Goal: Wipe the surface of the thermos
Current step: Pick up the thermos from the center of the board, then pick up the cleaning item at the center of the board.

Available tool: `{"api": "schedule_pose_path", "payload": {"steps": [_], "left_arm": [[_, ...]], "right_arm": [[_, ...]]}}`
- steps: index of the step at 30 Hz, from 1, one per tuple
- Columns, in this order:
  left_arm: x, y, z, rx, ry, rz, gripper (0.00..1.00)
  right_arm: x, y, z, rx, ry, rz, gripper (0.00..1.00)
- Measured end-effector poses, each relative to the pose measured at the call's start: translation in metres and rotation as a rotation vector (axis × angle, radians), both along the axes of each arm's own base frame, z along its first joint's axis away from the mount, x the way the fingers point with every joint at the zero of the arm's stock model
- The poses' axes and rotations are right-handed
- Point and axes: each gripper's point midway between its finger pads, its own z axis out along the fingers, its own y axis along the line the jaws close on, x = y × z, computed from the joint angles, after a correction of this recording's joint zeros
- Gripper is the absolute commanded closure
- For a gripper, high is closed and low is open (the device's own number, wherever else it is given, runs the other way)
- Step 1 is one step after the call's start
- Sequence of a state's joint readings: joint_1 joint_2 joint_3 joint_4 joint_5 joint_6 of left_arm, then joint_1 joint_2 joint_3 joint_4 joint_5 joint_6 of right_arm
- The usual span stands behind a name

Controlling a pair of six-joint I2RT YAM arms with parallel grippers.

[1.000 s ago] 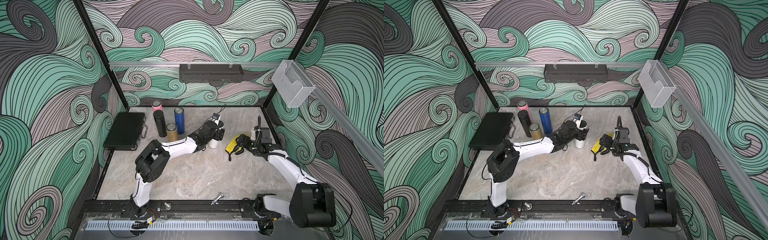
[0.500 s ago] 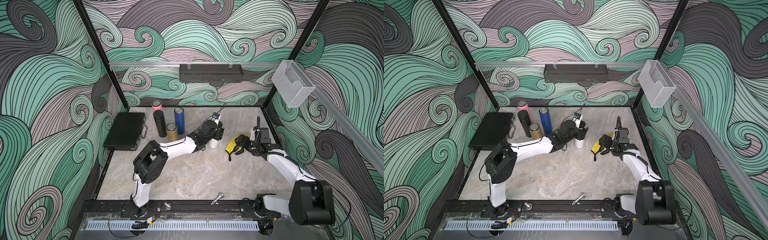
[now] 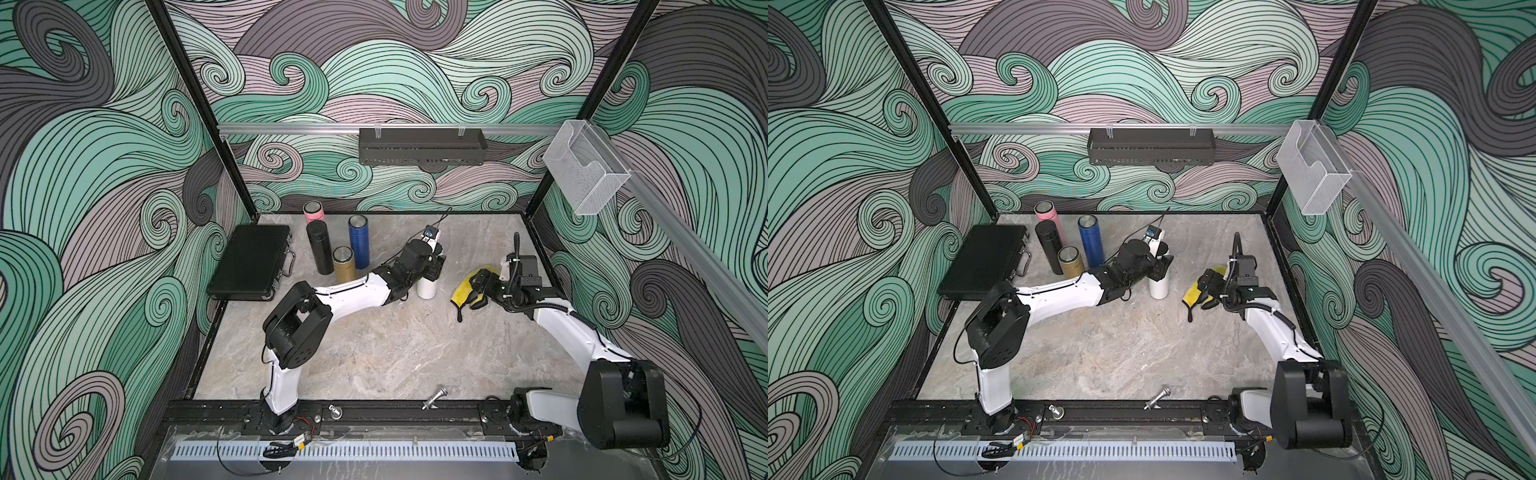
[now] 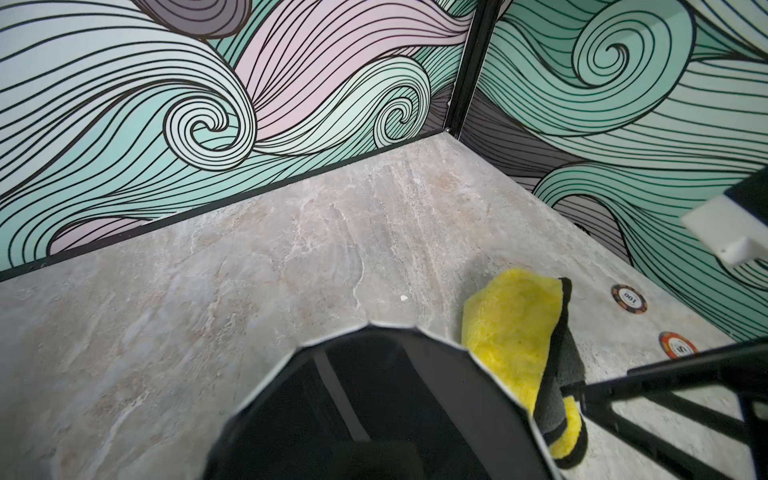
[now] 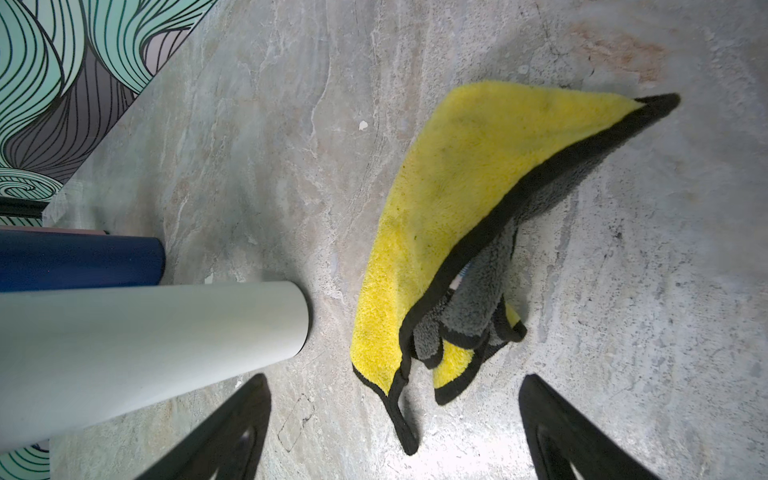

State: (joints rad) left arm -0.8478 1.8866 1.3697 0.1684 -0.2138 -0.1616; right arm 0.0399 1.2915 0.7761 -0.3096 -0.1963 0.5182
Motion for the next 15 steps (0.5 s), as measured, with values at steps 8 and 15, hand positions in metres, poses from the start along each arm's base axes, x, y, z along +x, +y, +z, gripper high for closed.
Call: {"api": "schedule_pose_path", "payload": {"steps": [8, 15], "left_arm": [[-0.031, 0.037, 0.039, 0.034, 0.0, -0.001, 1.0], [-0.057, 0.067, 0.061, 0.001, -0.019, 0.004, 1.0]], "right_arm": [[0.01, -0.009, -0.014, -0.037, 0.102, -0.047, 0.06], [0.016, -0.014, -0.032, -0.062, 0.174, -0.07, 0.09]]}}
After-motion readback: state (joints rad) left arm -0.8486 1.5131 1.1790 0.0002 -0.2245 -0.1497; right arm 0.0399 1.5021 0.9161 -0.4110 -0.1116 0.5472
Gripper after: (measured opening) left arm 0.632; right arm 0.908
